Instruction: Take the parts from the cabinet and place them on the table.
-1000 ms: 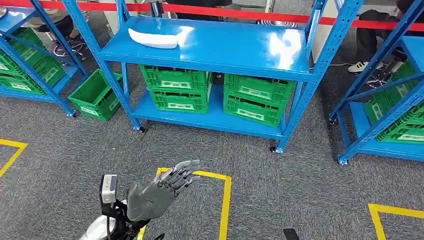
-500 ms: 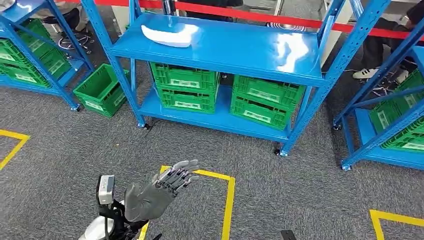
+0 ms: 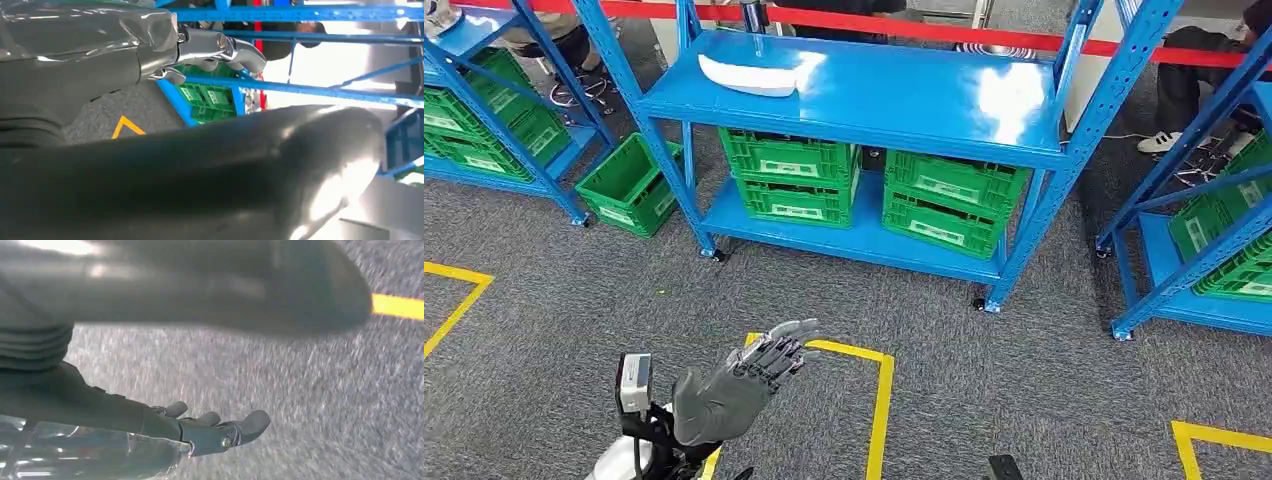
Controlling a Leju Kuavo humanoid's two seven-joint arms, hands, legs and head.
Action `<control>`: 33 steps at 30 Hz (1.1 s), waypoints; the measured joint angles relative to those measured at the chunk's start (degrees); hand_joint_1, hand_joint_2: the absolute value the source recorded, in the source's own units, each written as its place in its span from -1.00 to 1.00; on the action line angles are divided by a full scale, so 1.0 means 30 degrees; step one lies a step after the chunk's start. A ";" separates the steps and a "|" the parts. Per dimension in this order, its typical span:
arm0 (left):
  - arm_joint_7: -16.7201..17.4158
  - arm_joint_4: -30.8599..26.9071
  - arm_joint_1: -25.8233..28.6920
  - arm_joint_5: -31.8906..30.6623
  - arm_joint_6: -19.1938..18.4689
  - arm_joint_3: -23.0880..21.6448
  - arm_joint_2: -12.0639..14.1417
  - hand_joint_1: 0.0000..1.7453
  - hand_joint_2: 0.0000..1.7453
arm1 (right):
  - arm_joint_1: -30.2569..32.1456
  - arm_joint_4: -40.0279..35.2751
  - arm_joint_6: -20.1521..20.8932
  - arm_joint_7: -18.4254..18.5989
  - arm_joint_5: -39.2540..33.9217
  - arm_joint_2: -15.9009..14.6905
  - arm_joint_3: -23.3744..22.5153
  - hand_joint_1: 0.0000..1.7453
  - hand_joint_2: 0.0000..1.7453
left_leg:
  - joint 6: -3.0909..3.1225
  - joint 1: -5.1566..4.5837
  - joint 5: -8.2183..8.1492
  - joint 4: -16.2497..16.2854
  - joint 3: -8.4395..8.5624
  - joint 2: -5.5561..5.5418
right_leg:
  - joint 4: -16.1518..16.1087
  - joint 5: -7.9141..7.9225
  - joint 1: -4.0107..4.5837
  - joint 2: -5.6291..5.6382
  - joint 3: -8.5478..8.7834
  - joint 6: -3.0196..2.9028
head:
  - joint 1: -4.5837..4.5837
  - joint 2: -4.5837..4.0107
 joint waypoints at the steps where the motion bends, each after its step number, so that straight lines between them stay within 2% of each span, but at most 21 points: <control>1: 0.0000 -0.0015 -0.0020 -0.0029 -0.0036 0.0000 0.0000 -1.00 -1.00 | -0.0032 0.0000 0.0190 0.0386 -0.0080 0.0000 0.0072 -1.00 -1.00 | 0.0050 -0.0001 0.0604 -0.0890 0.0404 0.0012 | 0.0000 -0.0006 0.0006 0.0010 0.0023 0.0000 | 0.0000 0.0000; 3: 0.0000 -0.0080 -0.0124 -0.0029 -0.0087 0.0007 0.0007 -1.00 -1.00 | -0.0032 0.0000 0.0613 0.0698 -0.0277 0.0007 0.0123 -1.00 -1.00 | 0.0355 -0.0039 0.2429 -0.4652 0.2220 0.0033 | -0.0016 -0.0017 0.0057 0.0013 0.0109 0.0005 | -0.0007 0.0000; 4: 0.0000 -0.0117 -0.0177 -0.0029 -0.0095 0.0007 0.0007 -1.00 -1.00 | -0.0046 -0.0007 0.0707 0.0698 -0.0284 0.0022 0.0174 -1.00 -1.00 | 0.0538 -0.0102 0.2461 -0.5857 0.2805 0.0058 | -0.0025 -0.0018 0.0064 0.0008 0.0107 0.0015 | 0.0000 0.0000; 5: 0.0000 -0.0124 -0.0191 -0.0036 -0.0102 0.0000 0.0007 -1.00 -1.00 | -0.0089 -0.0029 0.0714 0.0683 -0.0284 0.0066 0.0240 -1.00 -1.00 | 0.0548 -0.0203 0.2425 -0.5906 0.2798 0.0082 | -0.0024 -0.0043 0.0253 0.0008 0.0034 0.0094 | 0.0029 0.0000; 8: 0.0000 -0.0212 -0.0167 -0.0066 -0.0109 0.0000 -0.0007 -1.00 -1.00 | -0.0116 -0.0029 0.0699 0.0683 -0.0270 0.0029 0.0291 -1.00 -1.00 | 0.0748 -0.0343 0.2490 -0.5989 0.2721 0.0038 | -0.0172 0.0047 0.0137 -0.0031 0.0054 0.0405 | 0.0000 0.0000; 9: -0.0001 -0.0305 -0.0168 -0.0073 -0.0117 0.0015 0.0001 -1.00 -1.00 | -0.0124 -0.0029 0.0699 0.0684 -0.0277 0.0022 0.0327 -1.00 -1.00 | 0.0871 -0.0273 0.2761 -0.6455 0.3015 0.0018 | -0.0184 -0.0023 0.0284 -0.0026 0.0024 0.0530 | 0.0014 0.0000; 10: -0.0007 -0.0321 -0.0205 -0.0066 -0.0131 0.0008 -0.0021 -1.00 -1.00 | -0.0119 -0.0029 0.0699 0.0683 -0.0299 0.0015 0.0371 -1.00 -1.00 | 0.0937 -0.0211 0.2854 -0.6673 0.3150 0.0064 | 0.0175 -0.0237 0.0149 -0.0027 -0.0145 0.0498 | 0.0058 0.0000; 13: 0.0146 -0.0357 -0.0215 0.0124 -0.0219 -0.0007 -0.0087 -1.00 -1.00 | -0.0113 -0.0029 0.0932 0.0684 -0.0589 -0.0058 0.0385 -1.00 -1.00 | 0.1104 -0.0283 0.2944 -0.6735 0.3094 0.0024 | 0.4569 -0.2069 0.0208 0.0023 -0.2301 0.0165 | 0.0095 0.0000; 15: 0.0218 -0.0357 -0.0166 0.0277 -0.0320 -0.0015 -0.0102 -1.00 -1.00 | -0.0012 -0.0022 0.0998 0.0691 -0.0678 -0.0073 0.0385 -1.00 -1.00 | 0.1104 -0.0300 0.2940 -0.6704 0.3067 -0.0049 | 0.5878 -0.2249 0.0193 0.0021 -0.3032 0.0331 | 0.0102 0.0000; 16: 0.0233 -0.0357 -0.0163 0.0313 -0.0357 -0.0022 -0.0109 -1.00 -1.00 | 0.0010 -0.0022 0.1005 0.0691 -0.0685 -0.0088 0.0385 -1.00 -1.00 | 0.1088 -0.0297 0.2929 -0.6683 0.3071 -0.0078 | 0.4997 -0.1755 0.0163 0.0020 -0.2640 0.0550 | 0.0102 0.0000; 18: 0.0262 -0.0357 -0.0166 0.0357 -0.0357 -0.0043 -0.0138 -1.00 -1.00 | -0.0023 -0.0022 0.1005 0.0691 -0.0707 -0.0152 0.0385 -1.00 -1.00 | 0.0973 -0.0273 0.2852 -0.6518 0.3067 -0.0128 | 0.1399 -0.0344 0.0087 0.0012 -0.0858 0.0930 | 0.0102 0.0000; 19: 0.0270 -0.0357 -0.0168 0.0364 -0.0357 -0.0044 -0.0138 -1.00 -1.00 | -0.0045 -0.0022 0.1005 0.0691 -0.0700 -0.0153 0.0385 -1.00 -1.00 | 0.0833 -0.0304 0.2756 -0.6344 0.3012 -0.0145 | -0.0171 -0.0019 0.0045 0.0011 -0.0130 0.0866 | 0.0117 0.0000; 21: 0.0277 -0.0379 -0.0164 0.0379 -0.0372 -0.0051 -0.0131 -1.00 -1.00 | -0.0050 -0.0022 0.1049 0.0691 -0.0714 -0.0153 0.0385 -1.00 -1.00 | 0.0679 -0.0455 0.2612 -0.6199 0.2910 -0.0174 | -0.0095 0.0077 0.0137 0.0047 -0.0089 0.0473 | 0.0058 0.0000; 23: 0.0277 -0.0393 -0.0159 0.0386 -0.0364 -0.0051 -0.0138 -1.00 -1.00 | -0.0019 -0.0022 0.1092 0.0691 -0.0721 -0.0153 0.0385 -1.00 -1.00 | 0.0601 -0.0352 0.2650 -0.6198 0.2894 -0.0171 | -0.0084 0.0120 0.0239 0.0051 -0.0118 0.0267 | 0.0072 0.0000; 24: 0.0277 -0.0408 -0.0161 0.0386 -0.0364 -0.0051 -0.0131 -1.00 -1.00 | -0.0028 -0.0029 0.1122 0.0691 -0.0721 -0.0124 0.0385 -1.00 -1.00 | 0.0534 -0.0277 0.2565 -0.6096 0.2841 -0.0164 | -0.0152 0.0196 -0.0033 0.0051 -0.0069 0.0123 | 0.0073 0.0000; 25: 0.0277 -0.0423 -0.0160 0.0386 -0.0364 -0.0051 -0.0131 -1.00 -1.00 | -0.0036 -0.0029 0.1137 0.0691 -0.0721 -0.0087 0.0385 -1.00 -1.00 | 0.0391 -0.0257 0.2249 -0.5746 0.2750 -0.0143 | -0.0150 0.0201 0.0027 0.0062 -0.0052 0.0087 | 0.0058 0.0000; 28: 0.0277 -0.0437 -0.0138 0.0429 -0.0372 -0.0037 -0.0131 -1.00 -1.00 | -0.0026 -0.0022 0.1144 0.0691 -0.0728 -0.0109 0.0385 -1.00 -1.00 | 0.0039 -0.0087 -0.0005 -0.1511 0.0802 0.0002 | -0.0140 0.0189 0.0078 0.0047 -0.0096 -0.0108 | 0.0007 0.0000; 29: 0.0277 -0.0437 -0.0106 0.0481 -0.0379 -0.0037 -0.0131 -1.00 -1.00 | -0.0024 -0.0022 0.1166 0.0691 -0.0721 -0.0109 0.0385 -1.00 -1.00 | 0.0001 -0.0053 -0.0386 -0.0210 0.0173 0.0029 | -0.0137 0.0189 0.0114 0.0044 -0.0113 -0.0109 | 0.0007 0.0000; 30: 0.0277 -0.0437 -0.0098 0.0561 -0.0400 -0.0037 -0.0131 -1.00 -1.00 | -0.0024 -0.0022 0.1202 0.0691 -0.0729 -0.0109 0.0385 -1.00 -1.00 | 0.0011 -0.0036 -0.0285 0.0146 -0.0023 0.0035 | -0.0139 0.0138 0.0144 0.0053 -0.0105 -0.0168 | 0.0007 0.0000; 31: 0.0269 -0.0437 -0.0099 0.0598 -0.0430 -0.0029 -0.0124 -1.00 -1.00 | -0.0027 -0.0022 0.1305 0.0691 -0.0721 -0.0109 0.0385 -1.00 -1.00 | 0.0105 -0.0036 0.0249 -0.0471 0.0260 0.0036 | -0.0145 0.0065 0.0189 0.0061 -0.0068 -0.0209 | 0.0007 0.0000; 33: 0.0234 -0.0480 -0.0106 0.0649 -0.0495 0.0014 -0.0109 -1.00 -1.00 | -0.0029 -0.0029 0.1341 0.0690 -0.0721 -0.0102 0.0385 -1.00 -1.00 | 0.0524 -0.0129 0.1878 -0.3749 0.1925 0.0043 | -0.0170 0.0013 0.0314 0.0068 0.0086 -0.0219 | 0.0000 0.0000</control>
